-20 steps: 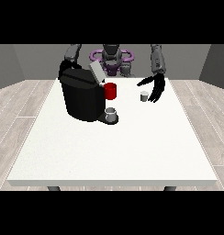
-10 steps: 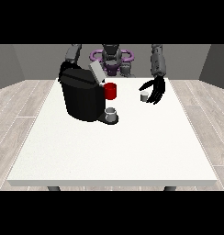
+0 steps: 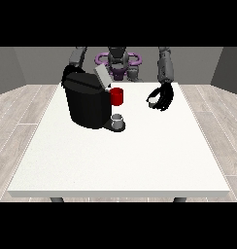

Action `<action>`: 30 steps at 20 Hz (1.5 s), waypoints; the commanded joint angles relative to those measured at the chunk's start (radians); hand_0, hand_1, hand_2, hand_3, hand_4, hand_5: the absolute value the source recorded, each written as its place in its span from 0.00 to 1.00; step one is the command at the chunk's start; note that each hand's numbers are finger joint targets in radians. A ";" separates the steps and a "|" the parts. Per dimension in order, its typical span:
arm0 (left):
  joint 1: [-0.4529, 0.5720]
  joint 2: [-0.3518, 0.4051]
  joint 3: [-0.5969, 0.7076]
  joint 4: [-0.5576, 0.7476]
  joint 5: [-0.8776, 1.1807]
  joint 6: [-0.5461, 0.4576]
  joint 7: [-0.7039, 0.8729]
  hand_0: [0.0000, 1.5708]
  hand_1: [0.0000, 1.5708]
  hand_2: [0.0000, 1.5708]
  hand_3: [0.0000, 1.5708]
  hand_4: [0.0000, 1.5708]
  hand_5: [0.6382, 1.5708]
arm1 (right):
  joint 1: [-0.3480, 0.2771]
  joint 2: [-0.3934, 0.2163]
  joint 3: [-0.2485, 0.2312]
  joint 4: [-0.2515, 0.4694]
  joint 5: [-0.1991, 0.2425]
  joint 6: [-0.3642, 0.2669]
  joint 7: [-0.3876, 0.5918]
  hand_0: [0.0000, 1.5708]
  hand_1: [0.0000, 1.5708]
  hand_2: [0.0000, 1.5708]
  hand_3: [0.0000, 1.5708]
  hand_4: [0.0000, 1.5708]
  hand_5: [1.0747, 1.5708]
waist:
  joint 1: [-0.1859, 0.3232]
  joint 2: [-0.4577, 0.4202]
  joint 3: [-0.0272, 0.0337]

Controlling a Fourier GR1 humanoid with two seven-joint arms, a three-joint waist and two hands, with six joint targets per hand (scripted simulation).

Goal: Insert the coffee pod into the coffee machine and close the lid

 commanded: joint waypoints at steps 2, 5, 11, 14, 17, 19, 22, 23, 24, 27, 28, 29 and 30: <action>0.007 -0.015 -0.047 0.010 -0.079 0.058 -0.024 0.63 0.63 0.70 0.55 0.18 1.00 | -0.006 -0.022 -0.043 0.055 -0.052 0.024 -0.059 0.00 0.00 0.00 0.00 0.33 1.00 | 0.017 0.012 -0.0003; -0.002 0.037 -0.013 0.108 -0.085 0.050 -0.061 0.62 0.62 0.67 0.51 0.20 1.00 | -0.001 0.031 0.047 -0.060 0.003 -0.033 0.049 0.00 0.00 0.00 0.00 0.27 1.00 | -0.027 0.011 -0.0011; -0.085 0.029 -0.005 0.075 -0.086 -0.001 -0.074 0.84 0.84 0.91 0.90 0.35 1.00 | -0.045 -0.009 -0.023 0.027 -0.039 -0.010 0.018 0.00 0.00 0.00 0.00 0.28 1.00 | -0.005 0.009 -0.0008; -0.098 0.038 -0.016 0.017 -0.069 -0.070 -0.115 0.94 0.94 0.94 0.90 0.40 1.00 | 0.011 -0.024 -0.046 0.091 -0.066 0.041 -0.063 0.00 0.00 0.00 0.00 0.28 1.00 | 0.011 -0.019 -0.0003; -0.159 0.041 -0.028 -0.027 -0.058 -0.172 -0.077 0.88 0.88 0.90 0.86 0.37 1.00 | -0.004 -0.028 -0.040 0.137 -0.038 0.020 -0.046 0.00 0.00 0.00 0.00 0.31 1.00 | 0.043 -0.071 0.0000; -0.166 -0.007 -0.050 -0.038 -0.090 -0.133 -0.040 0.84 0.84 0.88 0.86 0.37 1.00 | -0.003 0.005 -0.017 0.129 -0.020 -0.015 -0.029 0.00 0.00 0.00 0.00 0.31 1.00 | 0.024 -0.081 -0.0003; -0.194 0.007 -0.049 -0.075 -0.072 -0.220 -0.021 0.80 0.80 0.84 0.83 0.34 1.00 | 0.013 -0.024 -0.043 0.156 -0.043 0.015 -0.024 0.00 0.00 0.00 0.00 0.28 1.00 | 0.041 -0.127 0.0000; -0.222 0.028 -0.017 -0.051 -0.062 -0.216 -0.026 0.80 0.80 0.85 0.82 0.35 1.00 | -0.007 0.007 0.000 0.109 -0.017 -0.009 -0.014 0.00 0.00 0.00 0.00 0.26 1.00 | 0.008 -0.095 -0.0004; -0.207 0.013 -0.010 -0.041 -0.068 -0.170 -0.034 0.80 0.80 0.85 0.82 0.35 1.00 | 0.011 0.005 0.015 0.070 -0.021 0.009 -0.004 0.00 0.00 0.00 0.00 0.29 1.00 | -0.022 -0.093 -0.0006; -0.302 0.083 0.035 -0.018 -0.072 -0.167 -0.024 0.80 0.80 0.85 0.82 0.35 1.00 | -0.078 0.008 0.011 0.050 -0.036 0.014 0.003 0.00 0.00 0.00 0.00 0.32 1.00 | -0.054 0.001 -0.0007; -0.313 0.101 0.042 -0.023 -0.059 -0.217 -0.005 0.80 0.80 0.85 0.82 0.35 1.00 | -0.003 0.011 0.011 0.067 -0.053 0.056 -0.074 0.00 0.00 0.00 0.00 0.31 1.00 | -0.063 -0.022 -0.0004; -0.296 0.102 0.050 -0.012 -0.058 -0.205 -0.054 0.80 0.80 0.85 0.82 0.35 1.00 | -0.025 0.020 0.032 0.035 -0.026 0.016 -0.012 0.00 0.00 0.00 0.00 0.30 1.00 | -0.059 -0.017 -0.0007; -0.311 0.067 0.034 -0.019 -0.070 -0.182 -0.027 0.79 0.79 0.84 0.82 0.36 1.00 | -0.025 0.001 0.021 0.039 -0.044 0.050 -0.018 0.00 0.00 0.00 0.00 0.30 1.00 | -0.081 -0.011 -0.0006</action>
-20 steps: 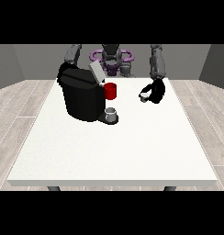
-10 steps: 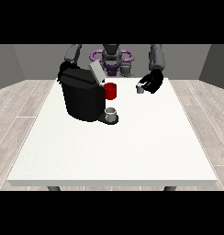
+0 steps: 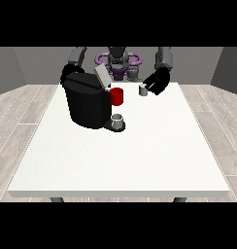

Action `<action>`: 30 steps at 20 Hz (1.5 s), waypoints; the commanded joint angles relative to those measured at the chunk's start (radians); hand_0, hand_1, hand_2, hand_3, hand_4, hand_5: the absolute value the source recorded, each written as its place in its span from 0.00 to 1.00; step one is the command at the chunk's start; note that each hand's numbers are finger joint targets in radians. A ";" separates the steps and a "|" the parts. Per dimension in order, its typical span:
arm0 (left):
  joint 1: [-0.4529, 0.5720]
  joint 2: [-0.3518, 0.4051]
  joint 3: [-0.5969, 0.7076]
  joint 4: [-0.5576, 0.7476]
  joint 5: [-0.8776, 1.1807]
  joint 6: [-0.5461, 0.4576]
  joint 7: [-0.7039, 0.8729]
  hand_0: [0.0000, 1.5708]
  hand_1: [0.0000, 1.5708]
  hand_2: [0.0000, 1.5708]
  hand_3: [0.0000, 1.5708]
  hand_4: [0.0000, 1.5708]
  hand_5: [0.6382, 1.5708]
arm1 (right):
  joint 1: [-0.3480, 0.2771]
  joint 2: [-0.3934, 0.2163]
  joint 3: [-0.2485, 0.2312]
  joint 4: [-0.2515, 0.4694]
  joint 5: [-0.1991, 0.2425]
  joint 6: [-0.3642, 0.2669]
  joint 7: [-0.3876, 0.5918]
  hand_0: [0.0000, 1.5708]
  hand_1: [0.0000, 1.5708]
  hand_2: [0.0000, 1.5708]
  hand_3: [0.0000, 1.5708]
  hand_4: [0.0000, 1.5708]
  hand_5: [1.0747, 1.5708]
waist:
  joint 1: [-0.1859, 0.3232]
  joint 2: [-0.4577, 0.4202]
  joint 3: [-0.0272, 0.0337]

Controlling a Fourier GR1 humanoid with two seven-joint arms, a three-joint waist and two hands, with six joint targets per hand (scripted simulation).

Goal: Insert the coffee pod into the coffee machine and close the lid

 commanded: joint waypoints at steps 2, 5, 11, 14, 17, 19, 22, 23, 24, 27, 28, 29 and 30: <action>-0.080 0.003 0.027 -0.001 0.012 -0.027 0.026 0.80 0.80 0.85 0.82 0.35 1.00 | 0.001 0.019 0.028 -0.030 0.009 -0.006 0.018 0.00 0.00 0.00 0.00 0.32 1.00 | -0.039 0.006 -0.0001; -0.148 0.141 0.079 0.028 0.022 -0.068 -0.032 0.80 0.80 0.84 0.81 0.34 1.00 | -0.026 0.029 0.054 -0.088 0.014 -0.013 0.019 0.00 0.00 0.00 0.00 0.32 1.00 | -0.080 0.067 -0.0005; -0.256 0.098 0.105 0.018 0.043 -0.087 0.081 0.77 0.77 0.80 0.76 0.32 1.00 | -0.054 0.023 0.051 -0.075 0.025 -0.037 0.036 0.00 0.00 0.00 0.00 0.32 1.00 | -0.091 0.060 0.0000; -0.324 0.148 0.125 0.044 0.051 -0.126 0.076 0.80 0.80 0.82 0.78 0.30 1.00 | -0.099 0.014 0.062 -0.112 0.043 -0.050 0.084 0.00 0.00 0.00 0.00 0.32 1.00 | -0.137 0.108 -0.0003; -0.337 0.110 0.098 0.021 0.024 -0.101 0.109 0.80 0.80 0.84 0.80 0.33 1.00 | -0.088 -0.012 0.020 -0.067 0.018 -0.019 0.009 0.00 0.00 0.00 0.00 0.35 1.00 | -0.122 0.122 0.0003; -0.364 0.106 0.096 0.030 0.008 -0.075 0.127 0.81 0.81 0.85 0.81 0.33 1.00 | -0.099 0.016 0.058 -0.091 0.047 -0.045 0.035 0.00 0.00 0.00 0.00 0.35 1.00 | -0.143 0.132 0.0001; -0.303 0.065 0.072 0.032 -0.014 -0.032 0.096 0.82 0.82 0.83 0.78 0.32 1.00 | -0.106 -0.030 0.028 -0.111 0.040 -0.033 0.072 0.00 0.00 0.00 0.00 0.29 1.00 | -0.134 0.120 -0.0001; -0.365 0.074 0.077 0.034 -0.014 -0.055 0.140 0.80 0.80 0.83 0.79 0.31 1.00 | -0.133 -0.001 0.032 -0.099 0.038 -0.050 0.061 0.00 0.00 0.00 0.00 0.31 1.00 | -0.138 0.132 0.0002; -0.384 0.090 0.095 0.042 0.002 -0.075 0.133 0.81 0.81 0.83 0.79 0.31 1.00 | -0.117 0.014 0.054 -0.101 0.049 -0.051 0.058 0.00 0.00 0.00 0.00 0.33 1.00 | -0.139 0.138 0.0001; -0.326 0.038 0.072 0.031 -0.006 -0.054 0.110 0.83 0.83 0.85 0.79 0.31 1.00 | -0.088 -0.026 0.000 -0.079 0.022 -0.032 0.021 0.00 0.00 0.00 0.00 0.31 1.00 | -0.122 0.128 0.0003; -0.379 0.065 0.076 0.040 -0.020 -0.057 0.148 0.84 0.84 0.85 0.78 0.31 1.00 | -0.107 -0.015 0.010 -0.076 0.023 -0.032 0.020 0.00 0.00 0.00 0.00 0.31 1.00 | -0.140 0.154 0.0004; -0.347 0.083 0.090 0.065 -0.008 -0.078 0.118 0.82 0.82 0.84 0.78 0.32 1.00 | -0.099 -0.019 0.021 -0.127 0.020 -0.029 0.076 0.00 0.00 0.00 0.00 0.33 1.00 | -0.144 0.124 0.0000; -0.311 0.039 0.072 0.047 -0.014 -0.058 0.116 0.82 0.82 0.84 0.78 0.32 1.00 | -0.059 -0.002 0.020 -0.092 0.028 -0.045 0.044 0.00 0.00 0.00 0.00 0.33 1.00 | -0.113 0.107 0.0001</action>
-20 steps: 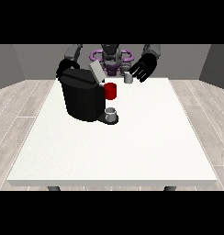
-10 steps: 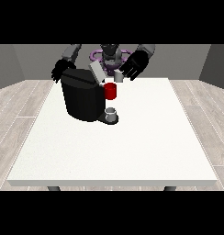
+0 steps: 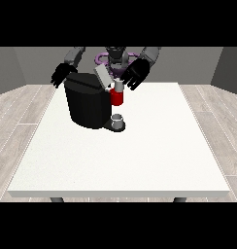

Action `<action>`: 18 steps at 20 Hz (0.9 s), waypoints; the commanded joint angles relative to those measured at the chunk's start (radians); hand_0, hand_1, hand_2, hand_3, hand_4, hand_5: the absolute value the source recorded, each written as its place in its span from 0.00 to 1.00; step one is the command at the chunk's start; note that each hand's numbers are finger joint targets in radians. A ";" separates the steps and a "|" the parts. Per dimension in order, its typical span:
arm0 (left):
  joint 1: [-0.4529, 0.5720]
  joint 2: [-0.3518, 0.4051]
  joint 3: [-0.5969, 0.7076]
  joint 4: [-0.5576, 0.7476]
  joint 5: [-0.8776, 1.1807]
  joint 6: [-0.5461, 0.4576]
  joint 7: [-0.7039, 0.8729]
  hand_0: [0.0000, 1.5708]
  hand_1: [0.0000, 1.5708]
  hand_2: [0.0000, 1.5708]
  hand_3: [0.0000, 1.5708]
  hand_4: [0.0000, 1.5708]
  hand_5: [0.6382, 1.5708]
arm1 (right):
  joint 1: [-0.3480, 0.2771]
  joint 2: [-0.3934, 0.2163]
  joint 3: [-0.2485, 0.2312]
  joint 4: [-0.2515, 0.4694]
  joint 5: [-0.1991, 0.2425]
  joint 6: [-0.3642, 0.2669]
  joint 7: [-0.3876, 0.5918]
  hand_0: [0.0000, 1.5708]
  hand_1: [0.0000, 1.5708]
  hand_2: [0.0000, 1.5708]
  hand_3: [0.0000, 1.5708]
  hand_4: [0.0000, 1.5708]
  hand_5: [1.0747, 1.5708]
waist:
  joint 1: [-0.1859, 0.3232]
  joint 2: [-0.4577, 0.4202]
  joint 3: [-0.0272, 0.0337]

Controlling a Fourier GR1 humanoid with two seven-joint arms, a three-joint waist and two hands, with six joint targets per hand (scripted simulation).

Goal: Insert the coffee pod into the coffee machine and close the lid

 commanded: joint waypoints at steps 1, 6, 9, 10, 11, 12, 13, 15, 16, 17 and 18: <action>-0.021 0.052 0.021 0.012 0.008 -0.033 -0.024 0.83 0.83 0.84 0.78 0.32 1.00 | 0.046 0.004 -0.008 -0.004 -0.022 0.028 -0.080 0.00 0.00 0.00 0.00 0.34 1.00 | -0.013 0.031 0.0002; -0.022 -0.029 0.000 0.016 -0.008 0.002 0.005 0.80 0.80 0.83 0.77 0.33 1.00 | -0.012 0.021 -0.008 -0.006 -0.002 -0.033 0.013 0.00 0.00 0.00 0.00 0.33 1.00 | 0.000 0.015 -0.0002; -0.020 -0.040 -0.003 0.016 -0.005 -0.022 0.019 0.75 0.75 0.80 0.75 0.32 1.00 | 0.001 -0.023 -0.037 0.002 -0.050 0.037 0.015 0.00 0.00 0.00 0.00 0.33 1.00 | -0.002 -0.009 0.0000; -0.024 -0.011 0.001 0.014 -0.002 -0.040 -0.016 0.75 0.75 0.80 0.75 0.31 1.00 | 0.010 0.011 -0.023 0.014 -0.014 -0.012 -0.035 0.00 0.00 0.00 0.00 0.33 1.00 | 0.020 0.019 0.0000; 0.009 -0.036 -0.009 0.014 -0.012 -0.021 0.001 0.75 0.75 0.80 0.76 0.32 1.00 | 0.070 -0.012 -0.015 0.007 -0.018 0.026 -0.036 0.00 0.00 0.00 0.00 0.34 1.00 | 0.004 -0.025 0.0000; -0.043 -0.003 0.003 0.013 -0.014 -0.015 -0.016 0.75 0.75 0.80 0.76 0.31 1.00 | -0.004 0.017 -0.012 0.004 -0.006 -0.019 -0.033 0.00 0.00 0.00 0.00 0.33 1.00 | 0.010 0.037 0.0000; -0.009 -0.047 -0.013 0.010 -0.022 0.005 -0.002 0.77 0.77 0.81 0.76 0.32 1.00 | 0.015 -0.010 -0.030 0.007 -0.034 0.020 -0.014 0.00 0.00 0.00 0.00 0.33 1.00 | 0.009 0.004 0.0000; -0.036 0.004 0.002 0.031 -0.019 -0.024 -0.032 0.76 0.76 0.81 0.76 0.33 1.00 | 0.021 0.039 0.032 -0.028 0.011 -0.043 -0.026 0.00 0.00 0.00 0.00 0.32 1.00 | 0.002 0.029 -0.0002; -0.059 -0.026 -0.007 0.021 -0.031 -0.001 0.014 0.77 0.77 0.81 0.77 0.33 1.00 | -0.021 0.018 -0.014 0.005 -0.008 -0.025 -0.032 0.00 0.00 0.00 0.00 0.29 1.00 | 0.003 0.043 0.0001; -0.013 -0.063 -0.024 0.018 -0.040 0.015 0.014 0.75 0.75 0.81 0.77 0.33 1.00 | -0.002 0.012 -0.028 0.015 -0.026 -0.013 -0.025 0.00 0.00 0.00 0.00 0.28 1.00 | 0.018 0.018 0.0001; -0.018 -0.030 -0.010 0.022 -0.028 -0.013 -0.003 0.74 0.74 0.79 0.75 0.32 1.00 | 0.013 -0.026 -0.047 0.013 -0.046 0.030 -0.034 0.00 0.00 0.00 0.00 0.29 1.00 | 0.012 0.015 0.0001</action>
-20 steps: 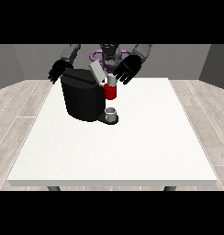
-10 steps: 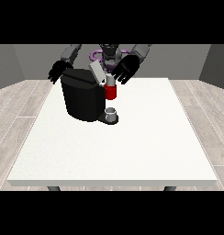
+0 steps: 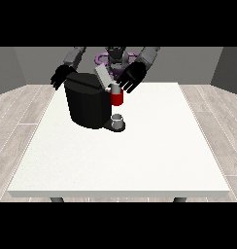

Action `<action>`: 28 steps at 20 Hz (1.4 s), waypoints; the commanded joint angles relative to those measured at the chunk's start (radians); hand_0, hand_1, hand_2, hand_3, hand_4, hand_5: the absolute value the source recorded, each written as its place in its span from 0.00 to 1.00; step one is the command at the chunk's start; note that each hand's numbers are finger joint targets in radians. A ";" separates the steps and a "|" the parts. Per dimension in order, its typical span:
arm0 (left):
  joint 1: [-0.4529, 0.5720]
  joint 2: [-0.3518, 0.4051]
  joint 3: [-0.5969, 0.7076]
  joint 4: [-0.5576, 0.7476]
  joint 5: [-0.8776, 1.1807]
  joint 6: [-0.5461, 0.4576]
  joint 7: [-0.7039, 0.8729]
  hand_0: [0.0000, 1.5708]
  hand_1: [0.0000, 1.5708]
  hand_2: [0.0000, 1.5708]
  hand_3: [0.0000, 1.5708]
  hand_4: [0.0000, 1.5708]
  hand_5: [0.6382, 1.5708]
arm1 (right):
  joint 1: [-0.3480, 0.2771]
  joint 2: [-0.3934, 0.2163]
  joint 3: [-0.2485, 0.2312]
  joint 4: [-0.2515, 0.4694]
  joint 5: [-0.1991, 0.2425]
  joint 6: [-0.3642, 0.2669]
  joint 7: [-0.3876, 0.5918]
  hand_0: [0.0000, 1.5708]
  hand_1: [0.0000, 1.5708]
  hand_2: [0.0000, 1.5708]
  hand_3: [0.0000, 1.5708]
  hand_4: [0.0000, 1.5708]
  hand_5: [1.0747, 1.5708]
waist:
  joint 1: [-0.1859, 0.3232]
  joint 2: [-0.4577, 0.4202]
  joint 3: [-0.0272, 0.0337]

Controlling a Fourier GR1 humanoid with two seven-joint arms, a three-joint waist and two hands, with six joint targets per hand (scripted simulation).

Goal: Insert the coffee pod into the coffee machine and close the lid

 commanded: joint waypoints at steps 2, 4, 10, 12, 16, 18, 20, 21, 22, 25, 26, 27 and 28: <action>-0.018 -0.028 -0.012 0.003 -0.011 -0.018 0.039 0.75 0.75 0.79 0.76 0.31 1.00 | -0.017 -0.016 -0.019 0.032 -0.008 0.005 0.019 0.00 0.00 0.00 0.00 0.29 1.00 | 0.018 -0.011 0.0001; 0.035 0.012 0.009 0.018 -0.001 -0.003 -0.034 0.77 0.77 0.81 0.76 0.31 1.00 | 0.002 -0.027 -0.037 -0.013 -0.028 0.008 0.030 0.00 0.00 0.00 0.00 0.28 1.00 | 0.009 0.001 -0.0002; 0.029 -0.022 0.005 0.033 -0.010 0.008 -0.013 0.78 0.78 0.81 0.74 0.31 1.00 | 0.012 -0.022 0.003 -0.030 -0.011 0.026 0.032 0.00 0.00 0.00 0.00 0.28 1.00 | -0.014 -0.002 -0.0002; 0.011 -0.025 -0.009 0.014 -0.015 -0.026 0.000 0.76 0.76 0.79 0.73 0.30 1.00 | 0.029 -0.015 -0.019 0.034 -0.008 0.017 -0.047 0.00 0.00 0.00 0.00 0.27 1.00 | 0.015 0.006 0.0003; -0.018 -0.008 0.006 0.032 -0.023 0.001 0.002 0.72 0.72 0.74 0.65 0.28 1.00 | -0.025 -0.006 -0.003 -0.014 0.012 -0.023 0.028 0.00 0.00 0.00 0.00 0.24 1.00 | -0.014 0.035 -0.0002; 0.024 -0.039 -0.027 0.002 -0.033 -0.027 -0.003 0.72 0.72 0.74 0.64 0.29 1.00 | 0.013 -0.003 -0.030 0.040 -0.010 -0.010 -0.029 0.00 0.00 0.00 0.00 0.26 1.00 | 0.045 -0.026 0.0003; -0.030 0.001 -0.013 0.013 -0.042 -0.026 0.014 0.70 0.70 0.73 0.62 0.26 1.00 | -0.015 -0.016 -0.020 0.029 -0.011 0.013 -0.028 0.00 0.00 0.00 0.00 0.28 1.00 | 0.012 0.021 0.0002; 0.004 0.000 -0.017 0.002 -0.032 -0.050 -0.024 0.69 0.69 0.72 0.61 0.26 1.00 | 0.004 -0.034 -0.049 0.047 -0.013 0.002 -0.021 0.00 0.00 0.00 0.00 0.28 1.00 | 0.042 -0.010 0.0001; -0.017 0.008 -0.004 0.024 -0.041 -0.017 0.002 0.67 0.67 0.71 0.60 0.25 1.00 | 0.017 0.007 0.007 0.015 0.008 0.001 -0.038 0.00 0.00 0.00 0.00 0.27 1.00 | 0.000 0.023 0.0000; -0.005 0.004 -0.003 0.036 -0.049 -0.004 0.009 0.67 0.67 0.72 0.61 0.23 1.00 | 0.018 0.016 0.021 -0.021 0.016 -0.015 -0.007 0.00 0.00 0.00 0.00 0.29 1.00 | -0.010 0.000 -0.0001; 0.005 -0.013 -0.023 0.002 -0.058 0.012 -0.029 0.67 0.67 0.71 0.61 0.23 1.00 | -0.027 0.004 -0.034 0.031 -0.007 -0.028 -0.038 0.00 0.00 0.00 0.00 0.29 1.00 | 0.037 0.031 0.0001; 0.040 0.059 0.017 0.047 -0.044 0.020 -0.082 0.68 0.68 0.72 0.62 0.23 1.00 | 0.023 -0.001 0.020 -0.072 0.005 -0.005 0.041 0.00 0.00 0.00 0.00 0.26 1.00 | -0.018 0.022 -0.0007; 0.001 0.028 -0.003 0.016 -0.054 0.007 -0.042 0.68 0.68 0.71 0.61 0.23 1.00 | -0.001 -0.022 -0.025 0.010 -0.016 0.015 -0.016 0.00 0.00 0.00 0.00 0.29 1.00 | 0.011 0.039 0.0001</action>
